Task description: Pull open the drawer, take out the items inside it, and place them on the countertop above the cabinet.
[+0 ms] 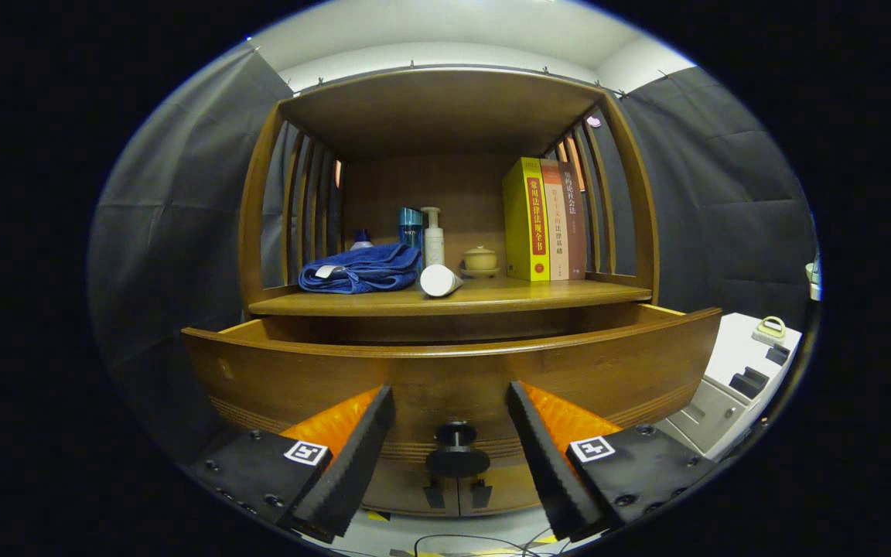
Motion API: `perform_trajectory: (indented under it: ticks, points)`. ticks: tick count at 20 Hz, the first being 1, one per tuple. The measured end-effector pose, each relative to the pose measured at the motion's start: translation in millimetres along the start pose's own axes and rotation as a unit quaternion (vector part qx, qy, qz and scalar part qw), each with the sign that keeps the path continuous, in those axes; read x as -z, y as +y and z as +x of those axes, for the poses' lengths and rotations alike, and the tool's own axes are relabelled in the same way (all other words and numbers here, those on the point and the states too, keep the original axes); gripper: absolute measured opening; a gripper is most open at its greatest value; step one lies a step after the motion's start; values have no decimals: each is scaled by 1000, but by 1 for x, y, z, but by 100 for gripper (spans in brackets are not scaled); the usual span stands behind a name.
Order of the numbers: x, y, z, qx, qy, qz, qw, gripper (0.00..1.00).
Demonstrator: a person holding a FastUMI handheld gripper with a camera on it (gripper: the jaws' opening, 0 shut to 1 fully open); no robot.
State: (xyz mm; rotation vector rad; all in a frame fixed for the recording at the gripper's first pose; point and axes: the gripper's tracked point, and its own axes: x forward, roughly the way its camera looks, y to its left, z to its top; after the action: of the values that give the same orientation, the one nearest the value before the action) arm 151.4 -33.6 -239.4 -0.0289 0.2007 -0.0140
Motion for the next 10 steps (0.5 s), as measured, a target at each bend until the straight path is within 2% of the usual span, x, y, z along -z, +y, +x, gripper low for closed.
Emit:
perform_trajectory:
  ticks: [10]
  points:
    - [-8,1,73,3,4,-5,1000,98]
